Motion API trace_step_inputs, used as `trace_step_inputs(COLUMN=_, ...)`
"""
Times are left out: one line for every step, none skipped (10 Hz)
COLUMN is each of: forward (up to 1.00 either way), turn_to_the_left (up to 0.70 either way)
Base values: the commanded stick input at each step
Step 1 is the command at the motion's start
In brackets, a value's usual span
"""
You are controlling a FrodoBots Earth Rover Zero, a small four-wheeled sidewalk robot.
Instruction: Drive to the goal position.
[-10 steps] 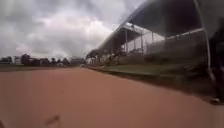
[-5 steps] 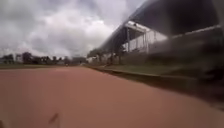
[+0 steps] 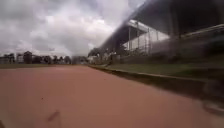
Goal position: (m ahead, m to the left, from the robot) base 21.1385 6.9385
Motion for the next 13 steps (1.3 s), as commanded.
trace_step_inputs(forward=0.85, turn_to_the_left=0.01)
trace_step_inputs(forward=0.85, turn_to_the_left=0.01)
trace_step_inputs(forward=0.85, turn_to_the_left=0.01)
trace_step_inputs(forward=0.85, turn_to_the_left=0.01)
trace_step_inputs(forward=0.85, turn_to_the_left=0.01)
trace_step_inputs(forward=0.85, turn_to_the_left=0.01)
trace_step_inputs(forward=0.85, turn_to_the_left=0.01)
trace_step_inputs(forward=0.85, turn_to_the_left=0.01)
trace_step_inputs(forward=0.85, turn_to_the_left=0.01)
trace_step_inputs(forward=0.85, turn_to_the_left=0.01)
trace_step_inputs(forward=0.85, turn_to_the_left=0.01)
trace_step_inputs(forward=0.85, turn_to_the_left=0.01)
trace_step_inputs(forward=0.85, turn_to_the_left=0.01)
